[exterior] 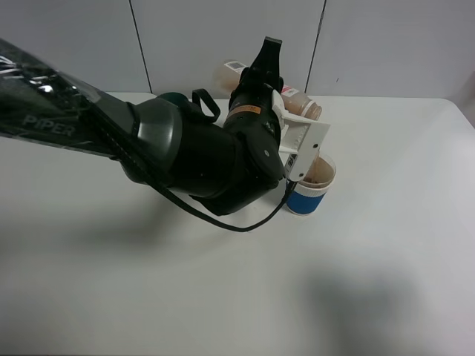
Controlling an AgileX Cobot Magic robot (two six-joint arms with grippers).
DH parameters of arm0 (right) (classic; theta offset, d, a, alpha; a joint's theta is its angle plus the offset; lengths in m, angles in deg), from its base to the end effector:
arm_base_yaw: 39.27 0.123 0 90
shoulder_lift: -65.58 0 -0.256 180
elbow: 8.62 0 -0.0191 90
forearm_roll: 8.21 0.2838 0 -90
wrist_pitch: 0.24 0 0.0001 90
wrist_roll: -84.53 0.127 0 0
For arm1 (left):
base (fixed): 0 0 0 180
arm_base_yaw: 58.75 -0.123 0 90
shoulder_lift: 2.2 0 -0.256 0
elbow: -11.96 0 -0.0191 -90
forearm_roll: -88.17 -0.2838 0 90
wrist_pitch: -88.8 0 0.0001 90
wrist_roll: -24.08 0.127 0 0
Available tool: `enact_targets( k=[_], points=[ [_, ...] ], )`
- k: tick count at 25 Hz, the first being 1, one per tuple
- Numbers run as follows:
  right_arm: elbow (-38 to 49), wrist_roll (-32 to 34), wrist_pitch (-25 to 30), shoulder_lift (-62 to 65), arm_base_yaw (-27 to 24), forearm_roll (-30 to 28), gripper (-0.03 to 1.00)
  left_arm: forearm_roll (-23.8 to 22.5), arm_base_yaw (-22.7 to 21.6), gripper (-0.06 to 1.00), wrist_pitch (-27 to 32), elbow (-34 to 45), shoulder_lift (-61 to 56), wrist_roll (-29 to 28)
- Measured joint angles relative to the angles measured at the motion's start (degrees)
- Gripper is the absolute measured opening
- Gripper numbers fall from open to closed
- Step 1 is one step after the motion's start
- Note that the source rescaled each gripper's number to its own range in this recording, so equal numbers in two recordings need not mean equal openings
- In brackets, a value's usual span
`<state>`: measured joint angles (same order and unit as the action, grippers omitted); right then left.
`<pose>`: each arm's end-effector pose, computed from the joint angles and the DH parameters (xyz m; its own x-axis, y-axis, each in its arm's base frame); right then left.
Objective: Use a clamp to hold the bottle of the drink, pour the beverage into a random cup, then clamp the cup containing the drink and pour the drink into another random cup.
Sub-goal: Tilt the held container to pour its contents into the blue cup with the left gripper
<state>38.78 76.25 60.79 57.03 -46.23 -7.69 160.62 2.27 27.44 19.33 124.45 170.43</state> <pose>0.0839 -0.0092 0.2781 -0.4618 -0.0843 -0.8829 0.0501 0.9914 -0.1209 0.3048 -0.3311 0.1267 0.0870 0.9729 0.2143 0.1267 -0.2242 0.9663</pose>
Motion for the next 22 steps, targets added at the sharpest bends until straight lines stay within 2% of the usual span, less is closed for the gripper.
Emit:
enact_targets(
  k=[22],
  points=[
    [0.0,0.0,0.0,0.0,0.0,0.0,0.89,-2.97,0.0,0.05,-0.29,0.0,0.0,2.54]
  ],
)
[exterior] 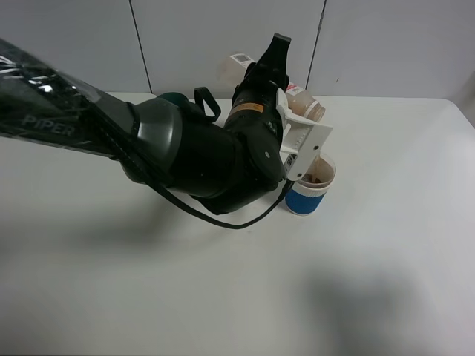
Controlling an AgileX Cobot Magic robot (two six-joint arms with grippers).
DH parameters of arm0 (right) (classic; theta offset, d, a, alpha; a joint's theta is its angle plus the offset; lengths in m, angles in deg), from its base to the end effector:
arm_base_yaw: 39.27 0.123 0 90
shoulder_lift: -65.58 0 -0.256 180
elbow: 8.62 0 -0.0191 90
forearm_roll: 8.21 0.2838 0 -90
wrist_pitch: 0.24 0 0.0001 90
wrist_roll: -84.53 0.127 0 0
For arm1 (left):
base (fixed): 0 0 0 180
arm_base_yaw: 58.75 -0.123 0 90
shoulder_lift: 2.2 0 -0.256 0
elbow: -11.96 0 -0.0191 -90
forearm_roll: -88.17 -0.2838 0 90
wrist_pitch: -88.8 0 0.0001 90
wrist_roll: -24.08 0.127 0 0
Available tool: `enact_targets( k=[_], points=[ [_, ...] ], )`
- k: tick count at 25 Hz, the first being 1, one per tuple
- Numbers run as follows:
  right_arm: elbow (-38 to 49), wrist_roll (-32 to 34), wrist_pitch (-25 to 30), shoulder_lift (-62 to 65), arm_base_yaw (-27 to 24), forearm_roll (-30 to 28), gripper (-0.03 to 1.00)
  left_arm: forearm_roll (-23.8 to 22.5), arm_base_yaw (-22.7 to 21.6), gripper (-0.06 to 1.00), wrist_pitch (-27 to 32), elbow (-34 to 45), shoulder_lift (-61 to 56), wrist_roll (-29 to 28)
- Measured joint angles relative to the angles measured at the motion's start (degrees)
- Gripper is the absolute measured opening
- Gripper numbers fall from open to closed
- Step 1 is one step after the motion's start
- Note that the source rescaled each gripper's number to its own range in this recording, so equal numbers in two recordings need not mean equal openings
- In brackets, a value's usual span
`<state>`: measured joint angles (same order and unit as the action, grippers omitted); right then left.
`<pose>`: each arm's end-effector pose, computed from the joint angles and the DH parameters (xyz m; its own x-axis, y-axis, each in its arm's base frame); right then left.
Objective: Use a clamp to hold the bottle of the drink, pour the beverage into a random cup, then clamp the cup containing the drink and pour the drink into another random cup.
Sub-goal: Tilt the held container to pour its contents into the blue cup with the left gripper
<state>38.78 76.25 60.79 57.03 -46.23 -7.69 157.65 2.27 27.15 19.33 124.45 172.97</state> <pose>0.0839 -0.0092 0.2781 -0.4618 -0.0843 -0.8829 0.0501 0.9914 -0.1209 0.3051 -0.3349 0.1311 0.1141 0.9538 0.2781 0.0790 -0.2878 0.9544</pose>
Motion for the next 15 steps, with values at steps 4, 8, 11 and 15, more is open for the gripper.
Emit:
enact_targets(
  k=[4,8,11,15],
  points=[
    [0.0,0.0,0.0,0.0,0.0,0.0,0.89,-0.17,0.0,0.05,-0.05,0.0,0.0,0.0],
    [0.0,0.0,0.0,0.0,0.0,0.0,0.89,-1.28,0.0,0.05,-0.05,0.0,0.0,0.05],
    [0.0,0.0,0.0,0.0,0.0,0.0,0.89,-1.51,0.0,0.05,-0.05,0.0,0.0,0.78],
    [0.0,0.0,0.0,0.0,0.0,0.0,0.89,-2.02,0.0,0.05,-0.05,0.0,0.0,0.84]
  ],
)
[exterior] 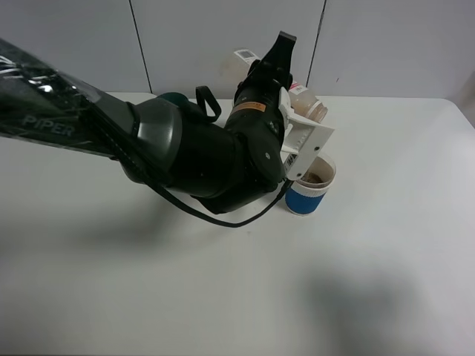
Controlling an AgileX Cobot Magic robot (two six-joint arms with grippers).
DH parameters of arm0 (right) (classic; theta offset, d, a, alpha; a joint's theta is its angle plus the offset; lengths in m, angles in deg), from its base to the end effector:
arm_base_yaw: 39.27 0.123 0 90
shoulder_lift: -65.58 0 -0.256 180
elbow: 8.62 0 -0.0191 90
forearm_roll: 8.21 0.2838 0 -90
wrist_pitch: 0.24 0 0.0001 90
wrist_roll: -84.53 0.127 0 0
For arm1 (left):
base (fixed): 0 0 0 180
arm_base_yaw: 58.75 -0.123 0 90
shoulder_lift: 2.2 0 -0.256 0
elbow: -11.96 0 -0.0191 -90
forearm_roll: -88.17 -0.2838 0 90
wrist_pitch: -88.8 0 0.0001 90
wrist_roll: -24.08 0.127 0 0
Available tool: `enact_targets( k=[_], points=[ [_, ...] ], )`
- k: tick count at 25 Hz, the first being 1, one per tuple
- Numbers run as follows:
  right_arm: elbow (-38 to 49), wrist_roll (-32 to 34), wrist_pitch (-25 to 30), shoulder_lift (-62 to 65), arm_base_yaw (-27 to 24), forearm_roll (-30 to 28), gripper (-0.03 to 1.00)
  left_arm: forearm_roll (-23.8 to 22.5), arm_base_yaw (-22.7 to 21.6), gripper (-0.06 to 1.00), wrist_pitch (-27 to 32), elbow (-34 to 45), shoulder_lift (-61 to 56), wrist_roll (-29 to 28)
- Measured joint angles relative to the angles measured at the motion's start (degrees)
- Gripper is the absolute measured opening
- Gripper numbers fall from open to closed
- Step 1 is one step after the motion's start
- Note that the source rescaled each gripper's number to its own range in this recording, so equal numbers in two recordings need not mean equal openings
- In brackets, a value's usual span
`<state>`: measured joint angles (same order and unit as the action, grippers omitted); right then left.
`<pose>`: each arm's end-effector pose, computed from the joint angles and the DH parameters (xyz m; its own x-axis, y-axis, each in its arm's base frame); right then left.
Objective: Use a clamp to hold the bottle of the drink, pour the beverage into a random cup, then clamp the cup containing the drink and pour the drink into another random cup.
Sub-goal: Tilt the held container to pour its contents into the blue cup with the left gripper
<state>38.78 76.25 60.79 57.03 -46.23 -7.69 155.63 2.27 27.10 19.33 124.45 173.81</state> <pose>0.0839 -0.0092 0.2781 -0.4618 -0.0843 -0.8829 0.0501 0.9914 -0.1209 0.3051 -0.3378 0.1338 0.1310 0.9428 0.3065 0.0483 -0.3149 0.9479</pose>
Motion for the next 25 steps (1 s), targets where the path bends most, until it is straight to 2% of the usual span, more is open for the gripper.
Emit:
enact_targets(
  k=[11,25],
  points=[
    [0.0,0.0,0.0,0.0,0.0,0.0,0.89,-6.89,0.0,0.05,-1.57,0.0,0.0,0.11],
    [0.0,0.0,0.0,0.0,0.0,0.0,0.89,-10.75,0.0,0.05,-2.56,0.0,0.0,0.48]
  ],
)
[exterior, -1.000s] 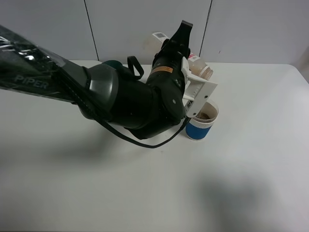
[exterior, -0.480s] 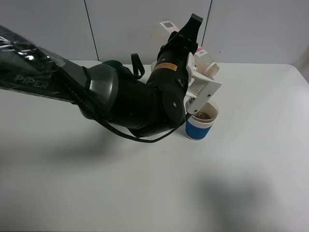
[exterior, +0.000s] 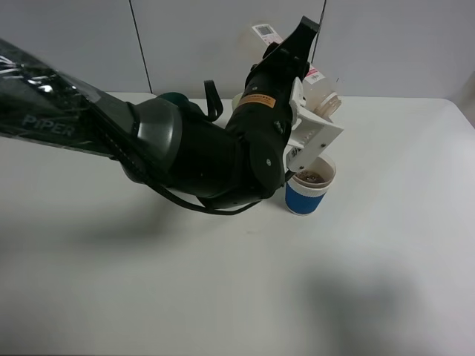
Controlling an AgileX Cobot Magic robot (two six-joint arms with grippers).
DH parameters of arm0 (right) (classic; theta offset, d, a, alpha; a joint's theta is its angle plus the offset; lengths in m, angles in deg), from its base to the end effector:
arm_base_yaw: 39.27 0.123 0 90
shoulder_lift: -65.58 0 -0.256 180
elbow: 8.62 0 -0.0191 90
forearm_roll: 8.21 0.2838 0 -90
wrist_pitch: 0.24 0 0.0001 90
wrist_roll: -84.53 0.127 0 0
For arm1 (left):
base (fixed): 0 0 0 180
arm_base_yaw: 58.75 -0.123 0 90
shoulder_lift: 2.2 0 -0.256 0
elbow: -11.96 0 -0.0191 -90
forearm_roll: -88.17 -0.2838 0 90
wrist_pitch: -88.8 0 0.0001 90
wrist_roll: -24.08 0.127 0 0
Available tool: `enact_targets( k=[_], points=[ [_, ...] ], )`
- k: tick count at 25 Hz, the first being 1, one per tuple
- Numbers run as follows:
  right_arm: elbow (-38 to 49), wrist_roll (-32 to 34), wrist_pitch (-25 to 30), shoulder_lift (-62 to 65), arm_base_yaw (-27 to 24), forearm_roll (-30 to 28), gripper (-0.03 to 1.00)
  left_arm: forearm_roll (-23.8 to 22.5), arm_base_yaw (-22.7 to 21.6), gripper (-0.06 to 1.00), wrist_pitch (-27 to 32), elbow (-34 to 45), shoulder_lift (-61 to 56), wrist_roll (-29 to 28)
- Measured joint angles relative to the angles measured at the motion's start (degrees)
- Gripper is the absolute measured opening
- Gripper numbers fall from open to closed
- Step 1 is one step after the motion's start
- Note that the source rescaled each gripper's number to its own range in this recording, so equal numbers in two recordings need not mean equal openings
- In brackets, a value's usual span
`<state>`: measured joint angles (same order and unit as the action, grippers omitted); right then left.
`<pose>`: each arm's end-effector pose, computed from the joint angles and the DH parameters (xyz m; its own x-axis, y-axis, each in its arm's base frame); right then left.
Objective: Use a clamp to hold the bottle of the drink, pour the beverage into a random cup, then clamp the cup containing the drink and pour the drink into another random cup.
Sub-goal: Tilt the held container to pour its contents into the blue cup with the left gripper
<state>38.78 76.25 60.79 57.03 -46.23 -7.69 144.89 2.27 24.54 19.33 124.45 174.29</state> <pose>0.0839 -0.0092 0.2781 -0.4618 -0.0843 -0.8829 0.0501 0.9914 -0.1209 0.3034 -0.3504 0.1516 0.1715 0.9033 0.3933 -0.1306 -0.3748 0.9178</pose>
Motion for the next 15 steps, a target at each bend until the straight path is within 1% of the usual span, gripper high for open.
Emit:
enact_targets(
  k=[9,15],
  points=[
    [0.0,0.0,0.0,0.0,0.0,0.0,0.89,-2.95,0.0,0.05,-0.39,0.0,0.0,1.04],
    [0.0,0.0,0.0,0.0,0.0,0.0,0.89,-3.78,0.0,0.05,-0.44,0.0,0.0,1.45]
  ],
)
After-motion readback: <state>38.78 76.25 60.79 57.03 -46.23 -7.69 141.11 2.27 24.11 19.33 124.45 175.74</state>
